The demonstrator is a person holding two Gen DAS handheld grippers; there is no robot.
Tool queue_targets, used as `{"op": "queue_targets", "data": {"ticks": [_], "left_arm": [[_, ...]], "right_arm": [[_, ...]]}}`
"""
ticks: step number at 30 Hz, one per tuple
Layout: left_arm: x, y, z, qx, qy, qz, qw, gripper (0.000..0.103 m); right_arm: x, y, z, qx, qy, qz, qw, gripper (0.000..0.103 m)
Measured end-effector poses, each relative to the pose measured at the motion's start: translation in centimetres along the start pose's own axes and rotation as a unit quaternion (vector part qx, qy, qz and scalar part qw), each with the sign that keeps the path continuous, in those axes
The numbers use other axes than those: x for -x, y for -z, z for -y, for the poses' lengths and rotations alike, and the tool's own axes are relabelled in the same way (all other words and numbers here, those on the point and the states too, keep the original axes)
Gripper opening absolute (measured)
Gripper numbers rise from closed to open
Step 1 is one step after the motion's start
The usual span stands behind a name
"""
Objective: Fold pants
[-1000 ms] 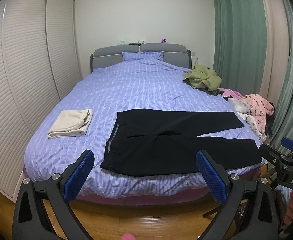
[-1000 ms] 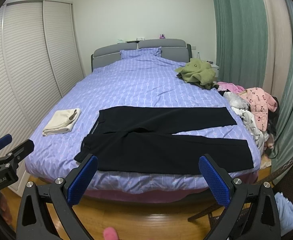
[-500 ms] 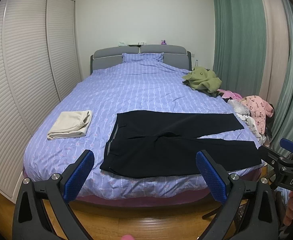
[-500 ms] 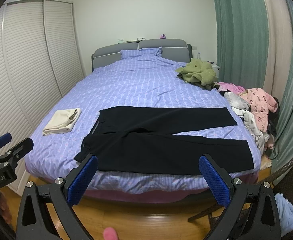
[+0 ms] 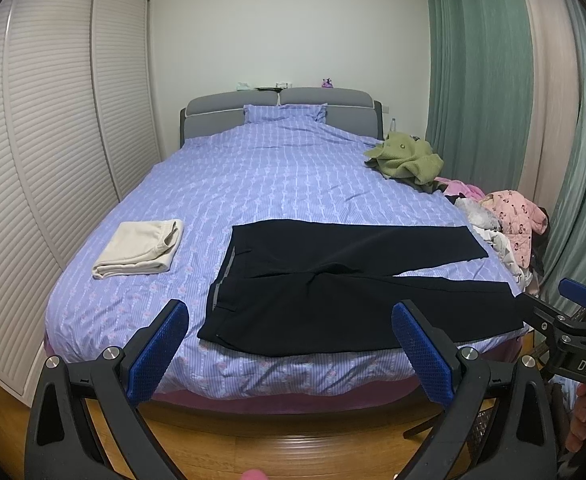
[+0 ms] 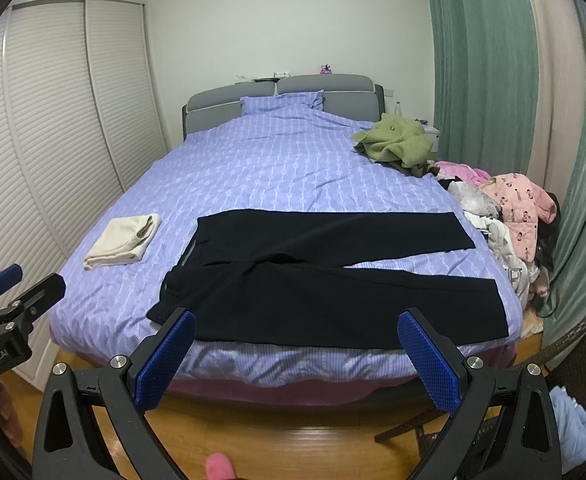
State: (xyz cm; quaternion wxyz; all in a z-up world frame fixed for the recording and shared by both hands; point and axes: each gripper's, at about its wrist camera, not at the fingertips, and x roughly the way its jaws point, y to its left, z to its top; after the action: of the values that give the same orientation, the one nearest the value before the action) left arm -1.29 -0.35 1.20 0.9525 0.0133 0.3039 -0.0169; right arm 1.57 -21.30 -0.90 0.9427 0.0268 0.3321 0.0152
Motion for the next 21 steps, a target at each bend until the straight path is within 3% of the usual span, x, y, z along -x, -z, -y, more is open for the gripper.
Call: {"op": "queue_targets", "data": {"ticks": [14,21], "left_arm": [[-1.9,0.1,-0.3,0.008,-0.013,-0.014,0.9998,0.103],[-4.4,2.5,-1.5,0.015,-0.041,-0.04,0.9983,0.103]], "right_arm": [[-1.8,-0.3,-0.3,0.007,-0.006,-0.013,1.0,0.102],[-5.1,1.2,0.1,-0.002,-0.018,-0.033,0.999,0.102]]}}
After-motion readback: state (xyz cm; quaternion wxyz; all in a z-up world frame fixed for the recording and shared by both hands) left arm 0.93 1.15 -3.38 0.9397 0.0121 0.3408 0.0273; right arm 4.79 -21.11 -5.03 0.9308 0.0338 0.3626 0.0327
